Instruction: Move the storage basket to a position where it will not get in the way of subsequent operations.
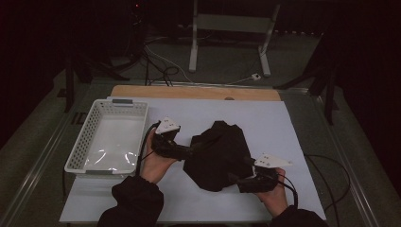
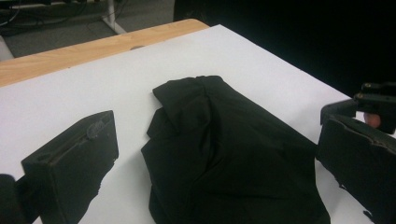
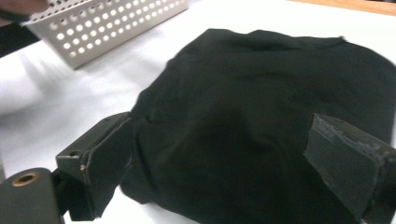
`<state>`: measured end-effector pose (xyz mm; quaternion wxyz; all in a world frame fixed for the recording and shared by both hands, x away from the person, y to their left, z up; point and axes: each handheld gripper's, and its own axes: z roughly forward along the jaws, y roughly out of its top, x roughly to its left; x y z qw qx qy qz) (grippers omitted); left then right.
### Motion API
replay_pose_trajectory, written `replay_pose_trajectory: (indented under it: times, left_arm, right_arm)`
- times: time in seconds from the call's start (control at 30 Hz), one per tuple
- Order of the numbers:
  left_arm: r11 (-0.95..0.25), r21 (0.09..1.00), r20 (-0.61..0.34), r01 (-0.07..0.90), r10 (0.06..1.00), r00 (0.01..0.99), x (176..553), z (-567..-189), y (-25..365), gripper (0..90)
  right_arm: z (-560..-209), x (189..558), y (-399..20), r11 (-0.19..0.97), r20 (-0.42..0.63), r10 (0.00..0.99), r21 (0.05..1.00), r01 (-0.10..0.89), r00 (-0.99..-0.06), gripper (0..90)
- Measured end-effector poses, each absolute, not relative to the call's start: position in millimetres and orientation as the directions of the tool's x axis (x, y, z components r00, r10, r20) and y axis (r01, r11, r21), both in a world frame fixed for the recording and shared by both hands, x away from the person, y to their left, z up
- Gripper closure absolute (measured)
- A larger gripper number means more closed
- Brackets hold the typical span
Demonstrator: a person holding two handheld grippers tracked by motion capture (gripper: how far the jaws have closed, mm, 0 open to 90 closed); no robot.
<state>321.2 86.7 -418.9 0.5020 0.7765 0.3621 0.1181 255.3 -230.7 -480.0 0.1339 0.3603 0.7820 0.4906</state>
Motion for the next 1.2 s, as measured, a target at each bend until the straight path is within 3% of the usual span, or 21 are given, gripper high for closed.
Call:
replay_pose_trajectory:
  times: [0.27, 0.43, 0.7, 0.77, 0.8, 0.83, 0.87, 0.9, 1.2]
  left_arm:
    - [-0.23, 0.868, -0.18, 0.44, 0.681, 0.71, 320, -417, 88, 0.0]
    - [-0.22, 0.874, -0.176, 0.433, 0.687, 0.705, 320, -414, 92, 0.0]
    - [-0.205, 0.882, -0.178, 0.424, 0.688, 0.703, 319, -409, 96, 0.0]
    - [-0.206, 0.882, -0.177, 0.423, 0.687, 0.705, 318, -409, 96, 0.0]
    - [-0.206, 0.883, -0.177, 0.423, 0.687, 0.705, 318, -409, 96, 0.0]
    - [-0.203, 0.884, -0.179, 0.422, 0.686, 0.705, 318, -409, 96, 0.0]
    - [-0.202, 0.884, -0.18, 0.422, 0.686, 0.705, 318, -408, 96, 0.0]
    - [-0.2, 0.885, -0.18, 0.421, 0.687, 0.704, 318, -408, 96, 0.0]
    - [-0.197, 0.884, -0.182, 0.425, 0.692, 0.699, 320, -409, 97, 0.0]
  right_arm:
    - [-486, 249, -200, 0.346, 0.103, 0.642, 0.845, 0.407, -0.76, 15.9]
    - [-495, 244, -176, 0.427, 0.078, 0.606, 0.808, 0.407, -0.791, 27.7]
    - [-513, 243, -145, 0.545, 0.031, 0.565, 0.737, 0.401, -0.824, 39.5]
    - [-518, 245, -140, 0.582, -0.009, 0.576, 0.707, 0.402, -0.817, 51.2]
    - [-519, 245, -138, 0.602, -0.028, 0.573, 0.693, 0.397, -0.819, 66.0]
    - [-520, 245, -137, 0.614, -0.044, 0.566, 0.689, 0.385, -0.823, 74.6]
    - [-519, 245, -136, 0.606, -0.047, 0.577, 0.694, 0.389, -0.815, 83.9]
    - [-516, 247, -137, 0.591, -0.027, 0.579, 0.703, 0.396, -0.815, 85.7]
    - [-470, 268, -167, 0.392, 0.057, 0.648, 0.83, 0.397, -0.759, 86.3]
